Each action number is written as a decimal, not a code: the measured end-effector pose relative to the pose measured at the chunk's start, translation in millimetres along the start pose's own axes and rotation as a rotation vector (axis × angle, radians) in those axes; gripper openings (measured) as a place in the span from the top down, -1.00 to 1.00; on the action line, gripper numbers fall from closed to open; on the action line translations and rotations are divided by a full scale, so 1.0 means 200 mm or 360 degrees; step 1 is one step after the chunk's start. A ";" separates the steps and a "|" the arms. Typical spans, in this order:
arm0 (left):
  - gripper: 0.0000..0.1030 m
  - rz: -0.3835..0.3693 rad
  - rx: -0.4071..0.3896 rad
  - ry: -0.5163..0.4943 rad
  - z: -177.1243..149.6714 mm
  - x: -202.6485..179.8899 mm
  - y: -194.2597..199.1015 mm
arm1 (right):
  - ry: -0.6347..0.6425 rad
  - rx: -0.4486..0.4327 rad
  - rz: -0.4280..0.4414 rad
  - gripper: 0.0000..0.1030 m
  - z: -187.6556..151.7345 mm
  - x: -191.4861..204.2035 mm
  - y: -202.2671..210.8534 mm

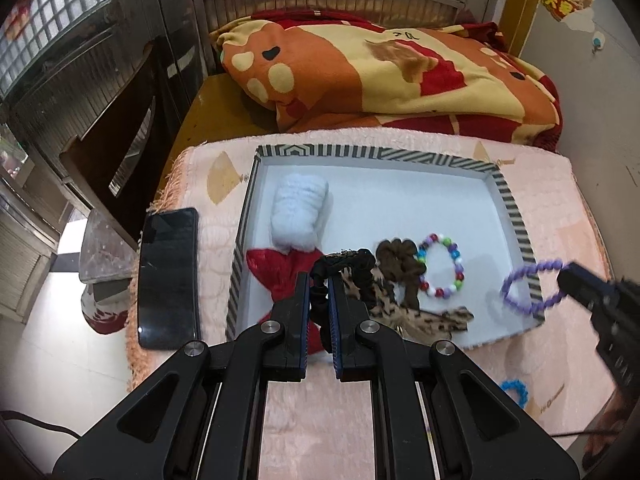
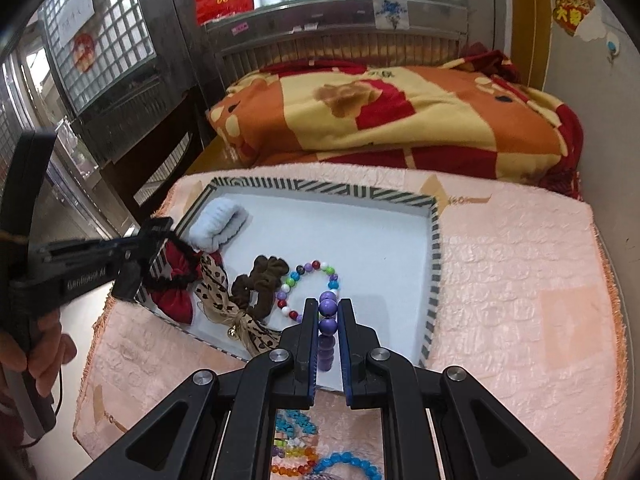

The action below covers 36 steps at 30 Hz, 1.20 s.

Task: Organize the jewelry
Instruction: 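Carry both held items into the striped tray and open both tools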

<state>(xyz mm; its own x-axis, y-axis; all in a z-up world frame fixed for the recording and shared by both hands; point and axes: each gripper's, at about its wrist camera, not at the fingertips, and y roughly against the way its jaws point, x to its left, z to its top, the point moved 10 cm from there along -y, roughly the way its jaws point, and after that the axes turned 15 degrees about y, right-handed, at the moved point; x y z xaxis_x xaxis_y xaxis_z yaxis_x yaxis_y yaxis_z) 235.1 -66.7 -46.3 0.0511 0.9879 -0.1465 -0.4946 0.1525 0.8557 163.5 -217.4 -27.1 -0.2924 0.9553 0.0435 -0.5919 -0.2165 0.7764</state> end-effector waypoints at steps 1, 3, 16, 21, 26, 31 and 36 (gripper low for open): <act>0.85 -0.0003 0.0006 0.0001 0.01 -0.01 -0.01 | 0.0000 0.0010 0.0012 0.83 0.00 0.01 -0.02; 0.85 -0.0034 0.0029 -0.0003 0.03 -0.04 -0.04 | 0.0000 0.0028 0.0035 0.83 -0.01 0.03 -0.05; 0.85 -0.0231 0.0231 -0.0025 0.13 -0.26 -0.29 | -0.0128 0.0234 -0.0046 0.83 -0.10 -0.21 -0.36; 0.85 -0.0168 0.0251 -0.0029 0.17 -0.24 -0.43 | -0.0131 0.0261 -0.0073 0.83 -0.11 -0.24 -0.41; 0.85 -0.0117 0.0246 -0.0030 0.22 -0.21 -0.54 | -0.0108 0.0285 -0.0077 0.83 -0.11 -0.25 -0.44; 0.85 -0.0041 0.0227 -0.0028 0.27 -0.17 -0.62 | -0.0068 0.0329 -0.0082 0.83 -0.13 -0.23 -0.47; 0.85 0.0009 0.0221 -0.0033 0.29 -0.14 -0.67 | -0.0059 0.0331 -0.0080 0.83 -0.13 -0.23 -0.49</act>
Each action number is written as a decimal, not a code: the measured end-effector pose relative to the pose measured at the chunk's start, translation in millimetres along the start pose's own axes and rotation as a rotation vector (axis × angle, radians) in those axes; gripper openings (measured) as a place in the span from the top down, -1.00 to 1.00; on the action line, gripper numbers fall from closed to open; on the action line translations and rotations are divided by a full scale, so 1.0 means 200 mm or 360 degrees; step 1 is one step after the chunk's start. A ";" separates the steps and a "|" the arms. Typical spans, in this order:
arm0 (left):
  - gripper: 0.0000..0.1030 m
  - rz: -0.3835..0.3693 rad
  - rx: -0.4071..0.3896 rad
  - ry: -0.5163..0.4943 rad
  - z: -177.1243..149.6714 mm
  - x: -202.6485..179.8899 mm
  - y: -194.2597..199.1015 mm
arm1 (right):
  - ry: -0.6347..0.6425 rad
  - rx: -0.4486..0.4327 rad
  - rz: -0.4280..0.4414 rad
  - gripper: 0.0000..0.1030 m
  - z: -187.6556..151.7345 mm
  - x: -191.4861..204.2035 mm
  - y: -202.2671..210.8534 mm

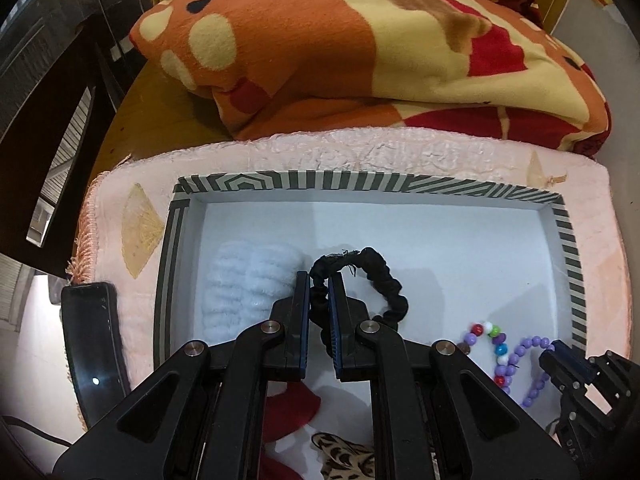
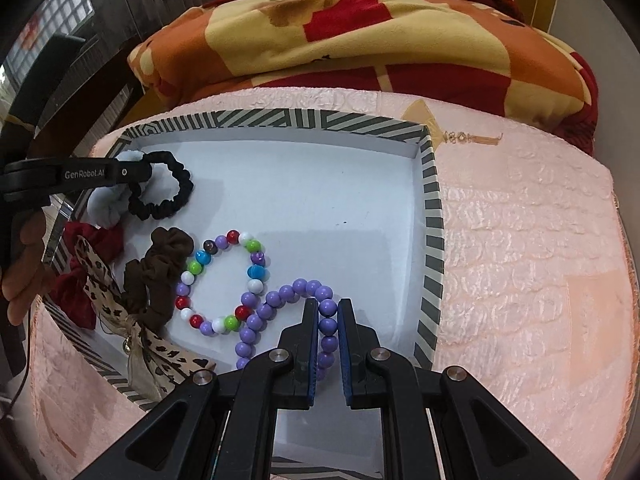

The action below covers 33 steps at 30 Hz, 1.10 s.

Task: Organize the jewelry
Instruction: 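Carry both held items into the striped tray and open both tools, then withdraw both open tools from the tray toward the remaining bracelets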

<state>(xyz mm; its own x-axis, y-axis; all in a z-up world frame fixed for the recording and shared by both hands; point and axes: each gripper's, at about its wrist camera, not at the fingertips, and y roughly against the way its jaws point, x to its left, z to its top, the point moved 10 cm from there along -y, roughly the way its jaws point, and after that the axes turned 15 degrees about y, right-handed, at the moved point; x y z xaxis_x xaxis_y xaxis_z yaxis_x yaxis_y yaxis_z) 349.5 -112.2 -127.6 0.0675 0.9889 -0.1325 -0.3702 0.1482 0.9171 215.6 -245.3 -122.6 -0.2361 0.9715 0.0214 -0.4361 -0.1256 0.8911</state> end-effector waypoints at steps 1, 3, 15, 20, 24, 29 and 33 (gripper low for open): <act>0.85 0.0002 0.0002 -0.0001 0.00 0.00 0.00 | 0.0005 0.0004 -0.0004 0.83 0.00 0.00 -0.01; 0.85 0.0019 -0.0004 0.0005 -0.01 0.01 -0.01 | 0.0013 0.0041 -0.0021 0.73 -0.01 -0.01 -0.03; 0.01 -0.0023 -0.0047 0.0013 -0.06 0.00 0.13 | -0.0085 -0.0105 0.0012 0.26 -0.03 0.00 0.22; -0.06 -0.0030 -0.0126 0.0021 -0.11 0.00 0.29 | -0.0142 -0.0196 0.0043 0.18 -0.04 0.06 0.37; -0.06 -0.0009 -0.0166 0.0046 -0.19 0.04 0.40 | -0.0171 -0.0245 0.0068 0.17 -0.08 0.12 0.47; -0.06 0.0033 -0.0233 0.0052 -0.33 0.11 0.50 | -0.0148 -0.0242 0.0071 0.16 -0.19 0.18 0.53; -0.06 0.0034 -0.0217 0.0104 -0.47 0.15 0.55 | -0.0155 -0.0227 0.0077 0.15 -0.28 0.19 0.56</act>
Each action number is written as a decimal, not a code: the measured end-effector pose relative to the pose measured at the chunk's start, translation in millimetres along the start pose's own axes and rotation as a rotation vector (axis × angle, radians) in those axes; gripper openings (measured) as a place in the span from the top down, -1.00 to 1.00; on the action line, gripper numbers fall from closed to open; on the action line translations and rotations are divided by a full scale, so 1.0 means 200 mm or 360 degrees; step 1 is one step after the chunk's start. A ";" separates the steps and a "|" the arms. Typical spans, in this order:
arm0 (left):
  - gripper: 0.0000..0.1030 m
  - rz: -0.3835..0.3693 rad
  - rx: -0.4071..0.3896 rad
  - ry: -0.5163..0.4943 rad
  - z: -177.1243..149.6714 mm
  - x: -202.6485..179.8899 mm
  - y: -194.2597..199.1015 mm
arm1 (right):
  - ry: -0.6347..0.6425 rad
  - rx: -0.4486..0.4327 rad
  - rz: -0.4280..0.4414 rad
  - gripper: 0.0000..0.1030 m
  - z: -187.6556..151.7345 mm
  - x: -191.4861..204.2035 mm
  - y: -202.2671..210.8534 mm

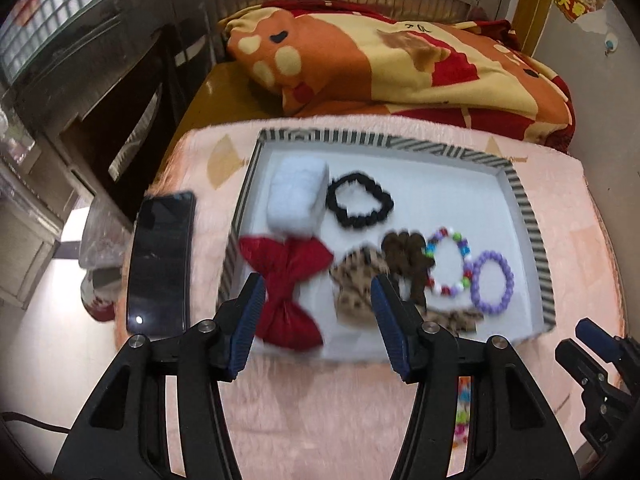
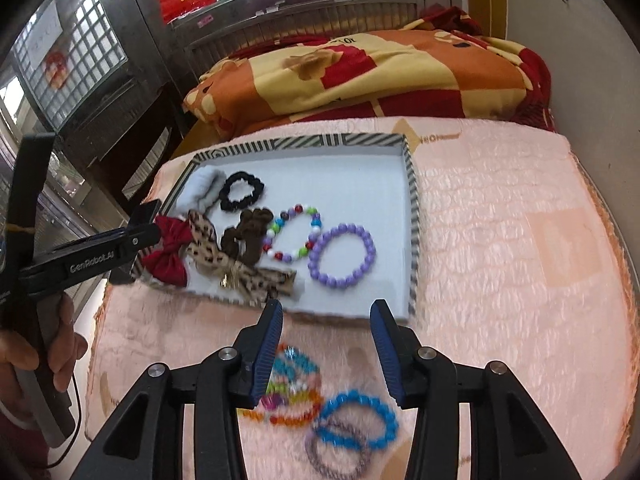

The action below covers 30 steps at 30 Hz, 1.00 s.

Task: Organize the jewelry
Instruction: 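Withdraw both open tools from the tray toward the remaining bracelets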

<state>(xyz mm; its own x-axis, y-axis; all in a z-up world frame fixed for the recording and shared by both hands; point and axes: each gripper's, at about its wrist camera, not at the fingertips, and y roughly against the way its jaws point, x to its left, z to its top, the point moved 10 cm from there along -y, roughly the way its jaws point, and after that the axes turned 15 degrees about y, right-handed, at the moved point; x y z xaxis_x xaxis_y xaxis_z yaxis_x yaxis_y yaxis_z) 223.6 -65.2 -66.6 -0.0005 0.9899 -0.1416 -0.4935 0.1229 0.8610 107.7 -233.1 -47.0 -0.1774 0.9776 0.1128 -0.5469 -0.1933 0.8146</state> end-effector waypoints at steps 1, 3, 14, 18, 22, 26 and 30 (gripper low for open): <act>-0.06 0.0003 -0.0003 0.0001 -0.02 0.01 0.01 | 0.0005 0.0002 -0.0005 0.15 -0.02 0.00 0.02; -0.06 0.0010 -0.0010 0.0003 -0.07 0.01 0.05 | 0.0012 0.0011 -0.0013 0.14 -0.06 -0.01 0.04; -0.06 0.0021 0.0016 0.0047 -0.32 0.05 0.16 | 0.0060 0.0090 -0.0038 0.04 -0.28 -0.03 0.12; -0.06 0.0031 0.0018 0.0052 -0.37 0.06 0.17 | 0.0071 0.0099 -0.0039 0.04 -0.35 -0.04 0.13; -0.06 0.0036 0.0040 0.0041 -0.43 0.06 0.19 | 0.0072 0.0124 -0.0061 0.04 -0.44 -0.07 0.13; -0.07 0.0023 0.0086 0.0039 -0.50 0.06 0.17 | 0.0041 0.0160 -0.0058 0.04 -0.52 -0.10 0.11; -0.07 0.0005 0.0139 0.0036 -0.57 0.05 0.14 | 0.0031 0.0167 -0.0056 0.04 -0.56 -0.10 0.09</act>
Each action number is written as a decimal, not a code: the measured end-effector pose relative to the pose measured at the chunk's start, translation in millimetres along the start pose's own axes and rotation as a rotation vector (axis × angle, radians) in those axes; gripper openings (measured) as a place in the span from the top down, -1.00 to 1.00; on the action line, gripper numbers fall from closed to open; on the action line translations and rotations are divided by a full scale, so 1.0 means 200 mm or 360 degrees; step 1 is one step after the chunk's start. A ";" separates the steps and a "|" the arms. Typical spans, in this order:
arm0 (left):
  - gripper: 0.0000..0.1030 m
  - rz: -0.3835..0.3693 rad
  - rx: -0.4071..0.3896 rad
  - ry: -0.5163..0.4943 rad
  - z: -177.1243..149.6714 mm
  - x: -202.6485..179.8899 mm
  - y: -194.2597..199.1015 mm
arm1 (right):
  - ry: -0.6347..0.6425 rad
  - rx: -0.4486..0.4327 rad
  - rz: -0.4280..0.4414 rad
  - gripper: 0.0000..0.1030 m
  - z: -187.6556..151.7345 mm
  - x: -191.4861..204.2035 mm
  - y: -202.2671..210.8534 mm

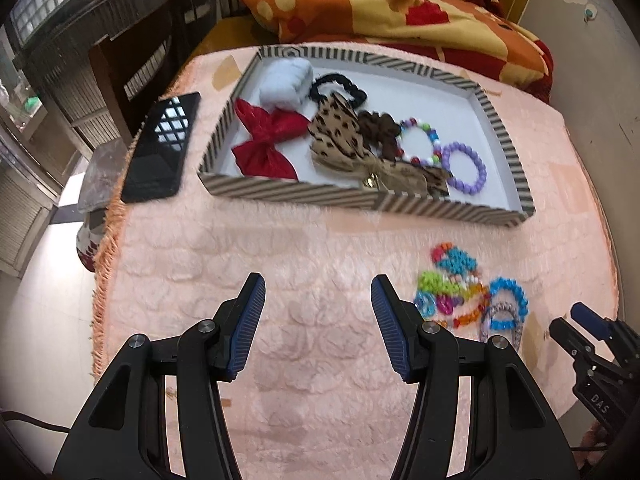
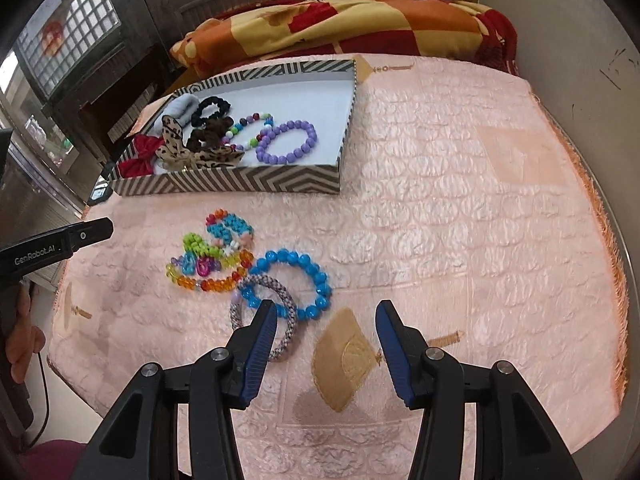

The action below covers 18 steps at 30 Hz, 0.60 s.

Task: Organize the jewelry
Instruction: 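Withdraw both open tools from the tray toward the remaining bracelets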

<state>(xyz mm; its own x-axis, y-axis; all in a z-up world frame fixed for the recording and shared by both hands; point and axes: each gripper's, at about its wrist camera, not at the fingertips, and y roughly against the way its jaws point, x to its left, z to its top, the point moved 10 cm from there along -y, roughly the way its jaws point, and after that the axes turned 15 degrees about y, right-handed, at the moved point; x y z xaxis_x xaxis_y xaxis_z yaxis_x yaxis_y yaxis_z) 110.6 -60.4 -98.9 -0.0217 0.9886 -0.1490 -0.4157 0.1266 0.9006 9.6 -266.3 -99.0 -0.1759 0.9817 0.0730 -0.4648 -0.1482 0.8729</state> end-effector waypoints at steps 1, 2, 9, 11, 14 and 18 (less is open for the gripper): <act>-0.07 -0.0007 0.0008 -0.0005 -0.01 -0.01 0.00 | 0.0003 -0.0003 -0.0004 0.04 -0.01 0.00 0.00; -0.07 -0.0013 0.0012 -0.0006 -0.02 -0.01 -0.01 | 0.0005 -0.0002 -0.0002 0.04 -0.01 0.01 -0.01; -0.07 -0.0027 0.0046 -0.0015 -0.05 -0.02 -0.03 | 0.0026 0.0000 0.0029 0.04 -0.01 0.05 -0.02; -0.07 -0.0029 0.0060 -0.0020 -0.06 -0.02 -0.04 | 0.0022 -0.0008 0.0032 0.04 0.00 0.05 -0.02; -0.07 -0.0048 0.0083 -0.0033 -0.08 -0.04 -0.05 | 0.0018 -0.0011 0.0036 0.04 0.00 0.06 -0.01; -0.07 -0.0067 0.0105 -0.0051 -0.10 -0.07 -0.07 | 0.0010 -0.0008 0.0034 0.04 -0.01 0.05 0.00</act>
<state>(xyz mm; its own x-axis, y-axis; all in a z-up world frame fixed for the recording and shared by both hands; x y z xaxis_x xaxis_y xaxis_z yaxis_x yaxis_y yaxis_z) 98.4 -77.2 -116.7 0.0241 0.9842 -0.1753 -0.3549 0.1724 0.9189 6.4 -256.6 -99.7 -0.1912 0.9775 0.0889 -0.4652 -0.1700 0.8687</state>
